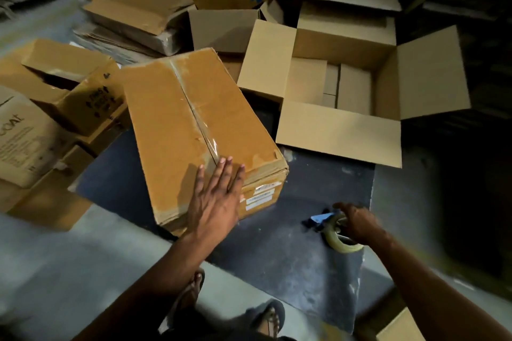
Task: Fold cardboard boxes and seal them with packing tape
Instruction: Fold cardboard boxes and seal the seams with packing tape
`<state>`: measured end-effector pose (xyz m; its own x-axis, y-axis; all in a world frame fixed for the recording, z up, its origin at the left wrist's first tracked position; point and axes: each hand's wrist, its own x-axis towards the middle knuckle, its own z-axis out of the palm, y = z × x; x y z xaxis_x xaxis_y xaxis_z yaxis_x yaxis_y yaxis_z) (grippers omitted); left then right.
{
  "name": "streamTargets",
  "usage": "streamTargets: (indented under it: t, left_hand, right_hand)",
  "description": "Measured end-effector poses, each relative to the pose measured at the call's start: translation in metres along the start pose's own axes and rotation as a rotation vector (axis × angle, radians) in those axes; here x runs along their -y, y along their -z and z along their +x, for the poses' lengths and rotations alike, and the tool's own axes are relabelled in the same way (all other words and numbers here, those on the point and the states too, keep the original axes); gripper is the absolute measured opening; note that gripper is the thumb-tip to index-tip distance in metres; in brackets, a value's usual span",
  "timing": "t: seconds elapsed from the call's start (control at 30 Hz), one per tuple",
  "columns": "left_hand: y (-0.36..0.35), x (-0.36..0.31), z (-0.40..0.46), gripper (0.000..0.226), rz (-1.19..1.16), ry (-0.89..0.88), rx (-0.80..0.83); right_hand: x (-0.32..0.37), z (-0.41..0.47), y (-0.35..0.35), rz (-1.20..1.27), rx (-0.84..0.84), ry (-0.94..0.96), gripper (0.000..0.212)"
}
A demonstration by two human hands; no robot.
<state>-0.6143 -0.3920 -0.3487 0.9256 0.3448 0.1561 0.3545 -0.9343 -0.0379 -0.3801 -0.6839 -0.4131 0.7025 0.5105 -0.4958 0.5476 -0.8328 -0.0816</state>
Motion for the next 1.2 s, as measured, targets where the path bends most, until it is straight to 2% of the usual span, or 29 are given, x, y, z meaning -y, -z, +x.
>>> streamTargets:
  t: [0.13,0.3,0.4,0.5,0.53,0.57,0.67,0.7,0.77,0.8,0.87,0.93,1.03,1.2]
  left_hand:
    - [-0.003,-0.002,0.007,0.088,0.013,-0.018,0.077]
    - [0.004,-0.003,0.001,0.089,0.053,-0.025,0.054]
    - [0.014,-0.013,-0.007,0.075,-0.023,-0.054,-0.086]
    - [0.023,-0.044,-0.028,0.052,-0.295,-0.102,-0.284]
    - [0.026,-0.058,-0.036,0.042,-0.43,-0.053,-0.25]
    - [0.028,-0.071,-0.043,0.035,-0.586,0.058,-0.131]
    - [0.027,-0.101,-0.049,0.041,-1.126,0.622,0.466]
    - [0.024,-0.107,-0.05,0.047,-1.281,0.798,0.569]
    - [0.021,-0.112,-0.048,0.059,-1.547,1.083,0.662]
    - [0.021,-0.112,-0.046,0.064,-1.635,1.161,0.667]
    - [0.027,-0.106,-0.041,0.065,-1.723,1.212,0.572]
    - [0.036,-0.095,-0.038,0.06,-1.731,1.188,0.457]
    - [0.052,-0.074,-0.042,0.048,-1.751,1.144,0.446]
    - [0.072,-0.043,-0.066,0.038,-1.944,1.219,0.313]
  right_hand:
    - [-0.003,0.009,-0.012,-0.053,-0.02,0.027,0.055]
    - [-0.005,0.007,-0.016,-0.035,-0.052,0.052,0.04]
    - [-0.001,-0.001,-0.024,-0.01,-0.052,0.068,0.033]
    - [0.009,-0.017,-0.027,0.118,-0.089,0.099,0.027]
    - [0.013,-0.024,-0.025,0.202,-0.097,0.117,0.027]
    - [0.018,-0.032,-0.023,0.281,-0.105,0.139,0.027]
    - [0.035,-0.054,-0.013,0.414,-0.158,0.24,0.04]
    - [0.042,-0.062,-0.008,0.442,-0.169,0.277,0.047]
    - [0.056,-0.077,0.002,0.467,-0.152,0.333,0.062]
    - [0.062,-0.084,0.006,0.445,-0.142,0.348,0.07]
    - [0.073,-0.094,0.012,0.338,-0.145,0.374,0.077]
    - [0.084,-0.1,0.016,0.223,-0.175,0.403,0.07]
    - [0.099,-0.104,0.028,0.138,-0.226,0.418,0.058]
    - [0.134,-0.114,0.073,0.044,-0.24,0.591,0.057]
